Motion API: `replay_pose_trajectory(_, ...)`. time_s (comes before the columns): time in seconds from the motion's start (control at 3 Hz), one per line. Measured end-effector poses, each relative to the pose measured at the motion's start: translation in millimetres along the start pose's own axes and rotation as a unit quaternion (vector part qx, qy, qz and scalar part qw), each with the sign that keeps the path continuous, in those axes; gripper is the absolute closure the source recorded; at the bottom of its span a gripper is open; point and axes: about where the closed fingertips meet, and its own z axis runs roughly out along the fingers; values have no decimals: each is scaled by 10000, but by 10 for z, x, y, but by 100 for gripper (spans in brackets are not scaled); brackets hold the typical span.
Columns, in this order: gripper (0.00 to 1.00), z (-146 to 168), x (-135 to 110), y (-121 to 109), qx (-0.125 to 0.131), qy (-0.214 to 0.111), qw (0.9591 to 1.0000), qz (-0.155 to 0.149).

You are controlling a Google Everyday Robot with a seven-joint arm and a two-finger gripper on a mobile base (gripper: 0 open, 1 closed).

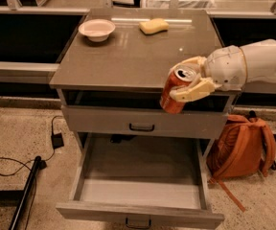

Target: Place coke can into middle drawer

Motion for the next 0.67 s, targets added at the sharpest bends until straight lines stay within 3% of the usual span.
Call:
replay_pose_trajectory(0.33,100,171,330,73,-399,347,9983,-242)
replay_pose_trajectory(0.67,100,55,1426,337,-736,1100,9905,-370)
